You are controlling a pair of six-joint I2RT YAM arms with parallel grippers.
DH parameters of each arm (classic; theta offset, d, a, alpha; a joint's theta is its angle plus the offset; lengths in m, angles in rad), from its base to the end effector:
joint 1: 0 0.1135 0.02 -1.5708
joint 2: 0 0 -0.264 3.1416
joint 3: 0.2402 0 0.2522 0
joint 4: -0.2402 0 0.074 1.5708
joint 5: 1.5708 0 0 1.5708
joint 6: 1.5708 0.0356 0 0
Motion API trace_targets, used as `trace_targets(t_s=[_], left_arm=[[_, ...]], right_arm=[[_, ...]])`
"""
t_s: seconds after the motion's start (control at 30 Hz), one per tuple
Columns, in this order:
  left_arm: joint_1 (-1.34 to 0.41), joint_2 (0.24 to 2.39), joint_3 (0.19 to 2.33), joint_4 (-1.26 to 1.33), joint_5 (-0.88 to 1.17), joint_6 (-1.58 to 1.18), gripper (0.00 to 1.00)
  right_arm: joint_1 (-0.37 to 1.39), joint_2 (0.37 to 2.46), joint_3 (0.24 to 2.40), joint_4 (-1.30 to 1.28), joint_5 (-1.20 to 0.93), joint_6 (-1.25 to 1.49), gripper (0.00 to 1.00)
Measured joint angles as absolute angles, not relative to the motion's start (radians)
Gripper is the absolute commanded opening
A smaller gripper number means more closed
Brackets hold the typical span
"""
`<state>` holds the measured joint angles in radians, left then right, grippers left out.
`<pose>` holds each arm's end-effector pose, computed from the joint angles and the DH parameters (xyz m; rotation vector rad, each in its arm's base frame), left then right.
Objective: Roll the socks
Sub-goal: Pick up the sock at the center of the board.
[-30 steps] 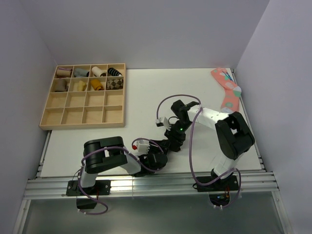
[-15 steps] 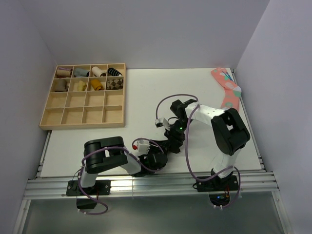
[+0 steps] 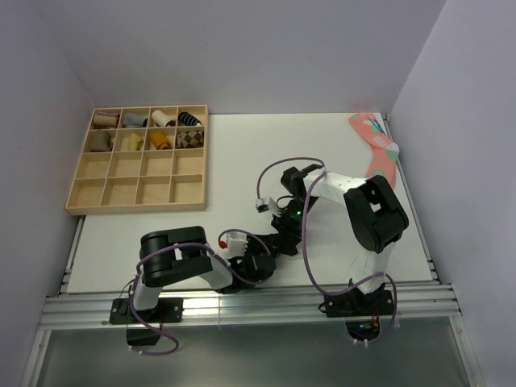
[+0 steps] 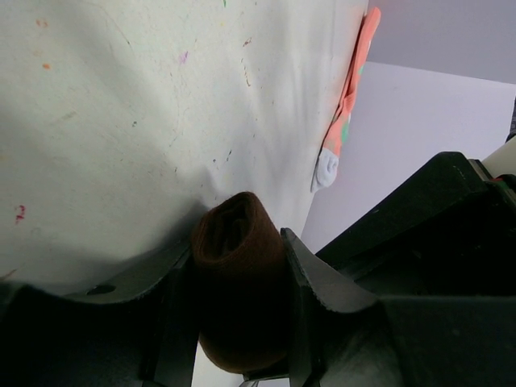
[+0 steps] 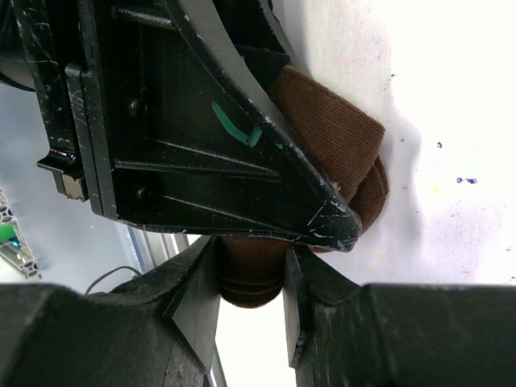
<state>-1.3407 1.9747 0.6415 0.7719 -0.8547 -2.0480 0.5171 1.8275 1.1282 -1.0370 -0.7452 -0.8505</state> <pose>0.0996 -0.3075 0.0805 -1.2279 1.7942 -1.2743 0.2459 0.1676 0.1583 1.7514 -2.2972 -1.1526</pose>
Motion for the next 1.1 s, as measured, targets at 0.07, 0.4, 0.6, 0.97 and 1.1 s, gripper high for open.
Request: trace_targets(t_s=[0.07, 0.4, 0.6, 0.97, 1.1], left_arm=[[-1.341, 1.977, 0.638, 0.780, -0.854, -2.048, 0.04], [-1.335, 1.994, 0.590, 0.896, -0.833, -2.045, 0.00], [-1.328, 1.968, 0.557, 0.908, -0.804, -2.036, 0.00], [-1.280, 1.781, 0.438, 0.895, -0.725, -1.874, 0.00], [-1.216, 1.571, 0.436, 0.817, -0.688, -1.742, 0.00]], right_arm=[[0.517, 1.827, 1.128, -1.034, -0.744, -0.839, 0.23], [0.524, 1.683, 1.092, -0.955, -0.718, -0.702, 0.55], [0.495, 1.559, 1.092, -0.926, -0.711, -0.657, 0.64], [0.351, 1.360, 1.094, -0.932, -0.632, -0.642, 0.64], [0.305, 1.291, 1.094, -0.936, -0.587, -0.636, 0.64]])
